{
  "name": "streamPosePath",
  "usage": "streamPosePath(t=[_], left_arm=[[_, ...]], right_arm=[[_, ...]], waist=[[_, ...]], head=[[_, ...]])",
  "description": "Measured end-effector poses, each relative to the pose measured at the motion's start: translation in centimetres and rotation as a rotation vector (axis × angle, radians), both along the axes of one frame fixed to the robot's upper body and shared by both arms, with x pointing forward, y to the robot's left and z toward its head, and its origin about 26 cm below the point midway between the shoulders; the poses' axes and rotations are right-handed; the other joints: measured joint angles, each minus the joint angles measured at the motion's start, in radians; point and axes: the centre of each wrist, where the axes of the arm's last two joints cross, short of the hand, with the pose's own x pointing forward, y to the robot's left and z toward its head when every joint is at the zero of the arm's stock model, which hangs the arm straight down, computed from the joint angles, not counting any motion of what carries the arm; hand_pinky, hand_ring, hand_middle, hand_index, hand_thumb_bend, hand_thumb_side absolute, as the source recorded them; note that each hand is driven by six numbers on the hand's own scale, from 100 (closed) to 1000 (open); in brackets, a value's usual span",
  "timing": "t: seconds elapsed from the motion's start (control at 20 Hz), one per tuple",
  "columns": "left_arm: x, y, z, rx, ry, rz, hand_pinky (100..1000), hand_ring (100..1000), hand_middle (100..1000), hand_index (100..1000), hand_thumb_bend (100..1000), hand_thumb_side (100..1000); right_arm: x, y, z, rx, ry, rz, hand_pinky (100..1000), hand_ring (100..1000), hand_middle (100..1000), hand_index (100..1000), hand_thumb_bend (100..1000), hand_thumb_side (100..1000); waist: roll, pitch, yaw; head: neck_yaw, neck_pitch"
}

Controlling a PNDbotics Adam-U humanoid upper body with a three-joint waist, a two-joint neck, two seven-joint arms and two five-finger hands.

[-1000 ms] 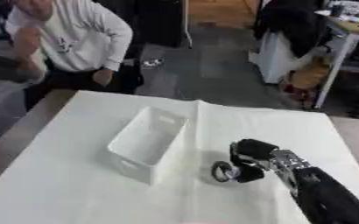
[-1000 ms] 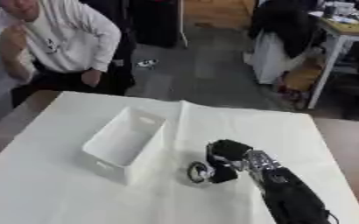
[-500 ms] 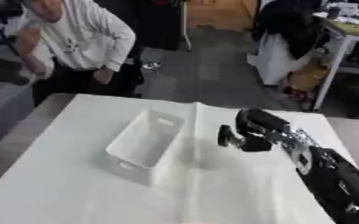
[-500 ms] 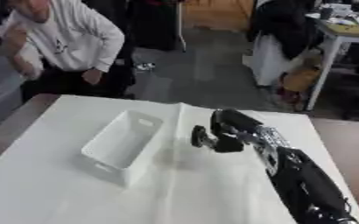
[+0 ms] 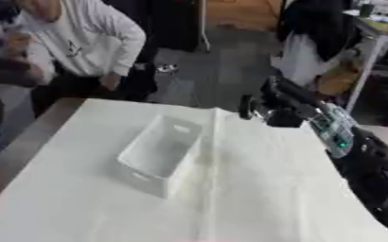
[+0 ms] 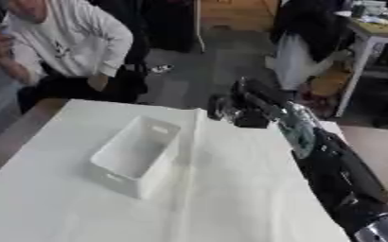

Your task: Pick up objects on the table and place them in the box.

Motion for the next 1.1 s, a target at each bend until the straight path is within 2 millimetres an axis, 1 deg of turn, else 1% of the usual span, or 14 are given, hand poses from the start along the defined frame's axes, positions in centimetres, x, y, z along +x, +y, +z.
streamPosePath(t=[0.2,0.5,0.7,1.0,1.1], left_arm=[[0.1,-0.1,0.1,-0.002,-0.009,-0.004,796,622,719,733,209,789],[0.2,-0.2,0.5,-0.003,-0.022,-0.009,798,622,719,733,209,790],[0.3,-0.3,0.6,-0.011,-0.029,-0.012,798,622,719,733,209,790],[0.4,-0.4,0.9,-0.01,-0.04,-0.019,799,622,719,733,208,792],[0.4,-0.5,1.0,-0.01,-0.044,-0.021,800,622,720,733,208,792]], right_arm=[[0.3,0.6,1.5,0.02,-0.036,0.019,100,100,100,100,100,791],[0.6,1.2,2.8,0.034,-0.073,0.043,100,100,100,100,100,789],[0.7,1.9,4.0,0.033,-0.103,0.07,100,100,100,100,100,790],[0.9,3.2,4.6,0.027,-0.123,0.111,100,100,100,100,100,791],[0.9,3.6,4.7,0.025,-0.127,0.125,100,100,100,100,100,791]], waist=[[0.001,0.006,0.006],[0.003,0.018,0.02],[0.0,0.021,0.03],[-0.007,0.034,0.041],[-0.009,0.042,0.049]], head=[[0.0,-0.001],[0.004,-0.017],[0.011,-0.019],[0.019,-0.019],[0.023,-0.024]])
